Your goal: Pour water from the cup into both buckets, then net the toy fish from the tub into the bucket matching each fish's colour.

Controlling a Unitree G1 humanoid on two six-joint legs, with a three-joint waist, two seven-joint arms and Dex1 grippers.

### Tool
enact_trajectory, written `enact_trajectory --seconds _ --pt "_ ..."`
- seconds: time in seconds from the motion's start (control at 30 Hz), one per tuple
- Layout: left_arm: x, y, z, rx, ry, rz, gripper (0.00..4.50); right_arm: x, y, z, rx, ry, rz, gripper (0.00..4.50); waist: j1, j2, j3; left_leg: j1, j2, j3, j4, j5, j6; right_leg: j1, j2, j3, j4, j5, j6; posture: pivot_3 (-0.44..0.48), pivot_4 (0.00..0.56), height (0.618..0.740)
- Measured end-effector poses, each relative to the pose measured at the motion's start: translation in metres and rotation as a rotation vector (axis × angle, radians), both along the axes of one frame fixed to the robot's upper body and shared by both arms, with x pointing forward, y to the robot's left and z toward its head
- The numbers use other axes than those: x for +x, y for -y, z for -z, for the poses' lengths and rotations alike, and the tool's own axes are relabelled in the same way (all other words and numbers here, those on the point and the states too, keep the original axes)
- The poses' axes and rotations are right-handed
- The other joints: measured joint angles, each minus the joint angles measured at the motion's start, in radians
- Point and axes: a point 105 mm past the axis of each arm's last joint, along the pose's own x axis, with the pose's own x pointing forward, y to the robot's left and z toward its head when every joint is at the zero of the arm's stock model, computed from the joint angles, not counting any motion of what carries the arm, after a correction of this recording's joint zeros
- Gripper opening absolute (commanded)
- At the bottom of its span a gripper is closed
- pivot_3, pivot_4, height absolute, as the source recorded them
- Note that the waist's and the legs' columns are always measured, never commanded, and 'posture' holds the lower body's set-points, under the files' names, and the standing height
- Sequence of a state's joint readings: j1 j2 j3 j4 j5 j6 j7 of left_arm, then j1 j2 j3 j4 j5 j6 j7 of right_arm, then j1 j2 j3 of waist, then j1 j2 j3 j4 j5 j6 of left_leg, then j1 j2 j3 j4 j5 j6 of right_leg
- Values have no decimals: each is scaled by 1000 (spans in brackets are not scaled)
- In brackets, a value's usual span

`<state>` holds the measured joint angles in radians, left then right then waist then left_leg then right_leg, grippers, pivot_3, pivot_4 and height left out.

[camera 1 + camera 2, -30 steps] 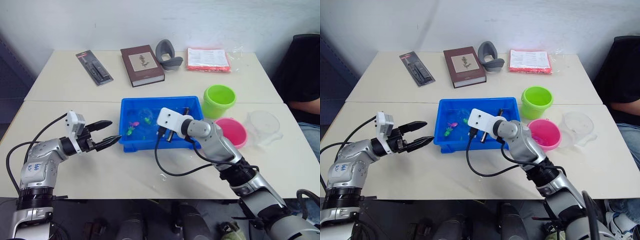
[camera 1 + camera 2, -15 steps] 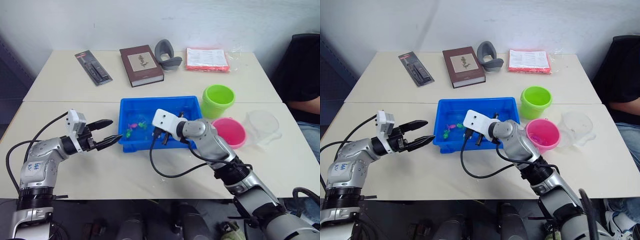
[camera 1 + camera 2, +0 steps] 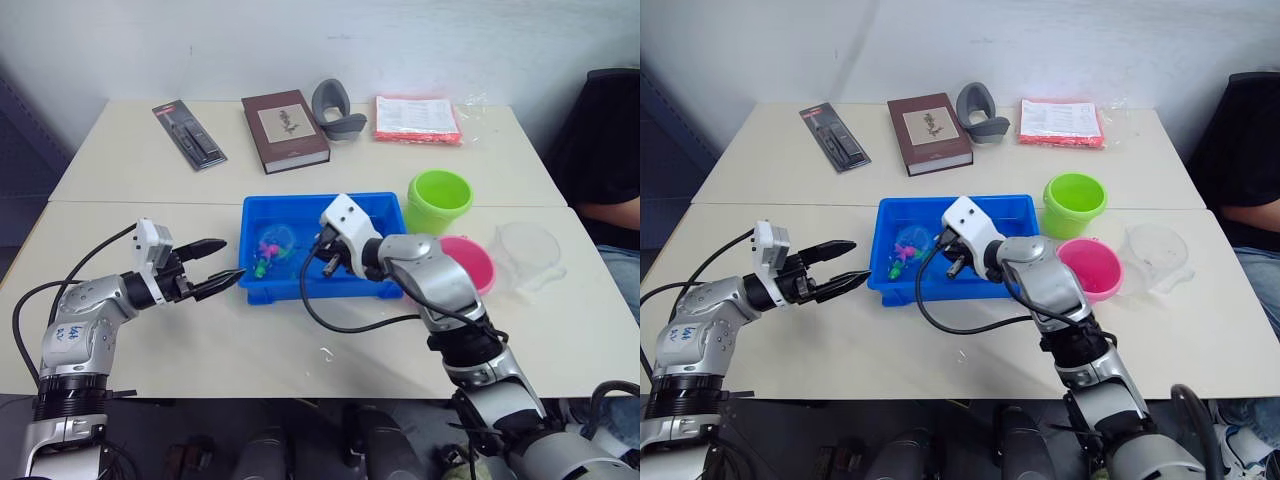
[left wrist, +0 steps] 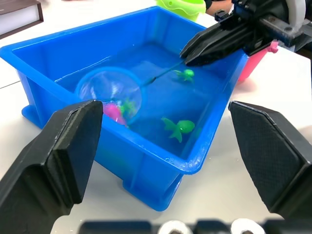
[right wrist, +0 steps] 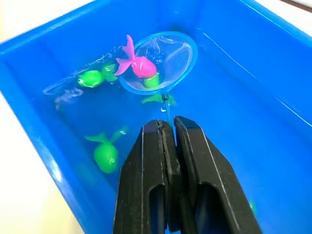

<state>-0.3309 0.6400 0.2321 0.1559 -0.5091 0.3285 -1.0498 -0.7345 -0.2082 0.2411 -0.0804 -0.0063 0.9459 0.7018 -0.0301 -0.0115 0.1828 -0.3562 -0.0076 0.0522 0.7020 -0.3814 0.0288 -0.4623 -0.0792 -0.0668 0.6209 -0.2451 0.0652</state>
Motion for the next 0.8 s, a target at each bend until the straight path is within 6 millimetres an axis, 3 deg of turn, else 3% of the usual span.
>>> enact_trajectory --seconds 0.23,0.43,0.67,0.8 --pt "-1 2 -2 2 7 7 4447 -6 40 -3 58 -19 80 0 2 0 0 0 0 0 0 0 0 0 0 0 0 0 0 0 150 740" --pt "-1 10 -8 -8 11 49 4447 -29 68 -17 153 -29 85 0 4 0 0 0 0 0 0 0 0 0 0 0 -1 0 0 0 150 740" --pt "0 37 -22 -37 36 159 4447 -58 97 -25 256 9 100 0 7 0 0 0 0 0 -1 0 0 1 0 0 -1 0 0 0 150 740" --pt "0 50 -27 -47 29 223 4447 -73 117 -43 299 89 126 0 8 0 0 0 0 0 -1 0 0 1 0 1 -1 0 0 0 150 740"
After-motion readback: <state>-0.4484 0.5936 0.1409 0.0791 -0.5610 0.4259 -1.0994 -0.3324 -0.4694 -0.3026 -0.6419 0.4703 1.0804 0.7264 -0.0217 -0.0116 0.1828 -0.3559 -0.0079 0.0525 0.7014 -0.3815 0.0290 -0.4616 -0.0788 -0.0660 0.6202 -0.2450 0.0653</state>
